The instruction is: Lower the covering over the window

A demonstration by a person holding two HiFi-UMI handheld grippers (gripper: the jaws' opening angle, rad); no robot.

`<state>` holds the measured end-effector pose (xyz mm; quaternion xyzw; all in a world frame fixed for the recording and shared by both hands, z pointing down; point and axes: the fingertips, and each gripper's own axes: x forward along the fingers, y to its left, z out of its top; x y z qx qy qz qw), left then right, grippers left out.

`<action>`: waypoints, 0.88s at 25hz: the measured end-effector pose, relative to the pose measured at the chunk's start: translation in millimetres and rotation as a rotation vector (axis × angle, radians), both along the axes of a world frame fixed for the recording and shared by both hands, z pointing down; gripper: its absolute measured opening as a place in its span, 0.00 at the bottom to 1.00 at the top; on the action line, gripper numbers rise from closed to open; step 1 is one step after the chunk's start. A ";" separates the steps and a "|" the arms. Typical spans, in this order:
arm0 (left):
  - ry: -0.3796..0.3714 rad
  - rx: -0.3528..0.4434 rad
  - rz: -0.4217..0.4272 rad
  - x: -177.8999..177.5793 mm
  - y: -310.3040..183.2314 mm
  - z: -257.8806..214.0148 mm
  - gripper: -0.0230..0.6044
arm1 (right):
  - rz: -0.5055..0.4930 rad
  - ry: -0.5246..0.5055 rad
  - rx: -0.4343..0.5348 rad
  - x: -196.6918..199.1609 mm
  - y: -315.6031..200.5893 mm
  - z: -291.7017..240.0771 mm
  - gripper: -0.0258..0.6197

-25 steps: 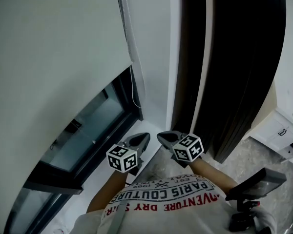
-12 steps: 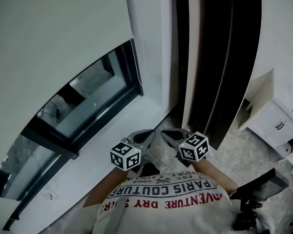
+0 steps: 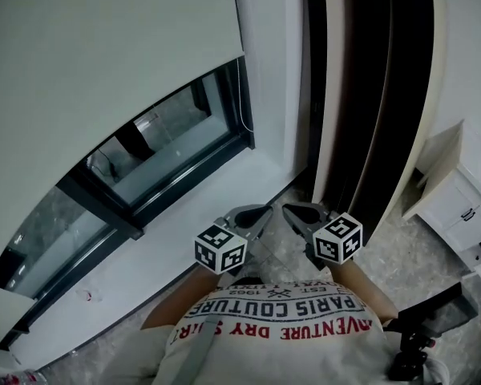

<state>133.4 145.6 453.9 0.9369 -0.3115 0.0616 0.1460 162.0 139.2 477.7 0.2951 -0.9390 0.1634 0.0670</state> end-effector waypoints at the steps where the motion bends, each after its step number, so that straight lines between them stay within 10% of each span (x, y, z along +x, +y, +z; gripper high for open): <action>1: -0.001 0.002 -0.003 -0.9 0.7 -0.4 0.04 | 0.002 -0.002 0.005 0.4 0.5 -1.1 0.04; 22: 0.022 0.012 -0.065 -12.7 6.4 -3.3 0.04 | -0.043 0.022 0.006 -8.9 1.9 2.7 0.04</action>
